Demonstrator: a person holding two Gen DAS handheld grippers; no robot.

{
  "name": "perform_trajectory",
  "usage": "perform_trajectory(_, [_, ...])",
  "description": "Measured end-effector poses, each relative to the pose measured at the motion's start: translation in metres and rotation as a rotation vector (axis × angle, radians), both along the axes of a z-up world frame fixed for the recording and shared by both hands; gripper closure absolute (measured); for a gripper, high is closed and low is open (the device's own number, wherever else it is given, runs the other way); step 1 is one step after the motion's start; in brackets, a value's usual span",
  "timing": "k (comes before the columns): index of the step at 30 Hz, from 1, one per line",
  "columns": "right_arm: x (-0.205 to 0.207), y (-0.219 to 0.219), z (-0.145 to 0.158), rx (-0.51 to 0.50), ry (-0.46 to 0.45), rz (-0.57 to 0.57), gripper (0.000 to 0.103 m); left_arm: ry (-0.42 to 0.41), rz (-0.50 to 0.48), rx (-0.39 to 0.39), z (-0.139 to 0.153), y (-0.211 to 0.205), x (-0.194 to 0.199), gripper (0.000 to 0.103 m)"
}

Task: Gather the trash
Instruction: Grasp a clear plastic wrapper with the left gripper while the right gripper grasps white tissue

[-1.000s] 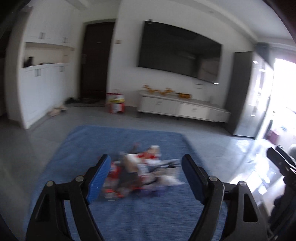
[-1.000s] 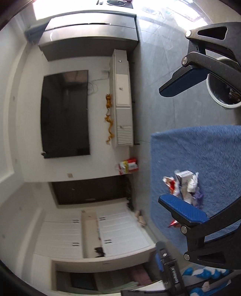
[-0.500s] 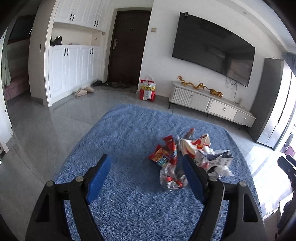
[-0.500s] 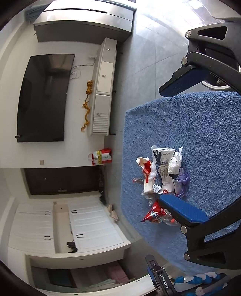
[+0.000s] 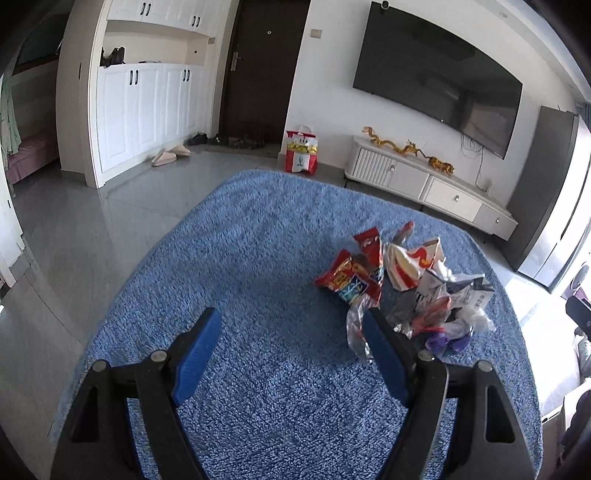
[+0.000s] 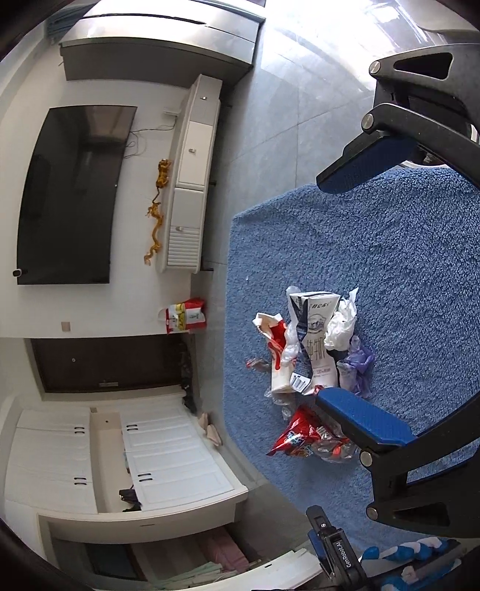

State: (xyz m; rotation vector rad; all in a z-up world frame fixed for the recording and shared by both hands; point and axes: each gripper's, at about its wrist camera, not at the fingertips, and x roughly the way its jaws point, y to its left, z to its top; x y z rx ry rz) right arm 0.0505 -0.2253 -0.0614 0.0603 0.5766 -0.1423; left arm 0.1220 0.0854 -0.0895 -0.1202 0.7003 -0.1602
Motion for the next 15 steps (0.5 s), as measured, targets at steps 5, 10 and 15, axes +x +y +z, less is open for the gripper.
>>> perform_trajectory(5, [0.006, -0.011, -0.013, 0.065, 0.026, 0.006, 0.0, 0.038, 0.002, 0.005, -0.013, 0.0, 0.008, 0.025])
perform_trajectory(10, [0.02, -0.016, -0.031, 0.108, 0.067, 0.041, 0.005, 0.07, -0.04, -0.03, -0.025, -0.005, 0.014, 0.025])
perform_trajectory(15, [0.04, -0.012, -0.046, 0.133, 0.106, 0.105, 0.028, 0.112, -0.101, -0.088, -0.031, -0.017, 0.026, 0.026])
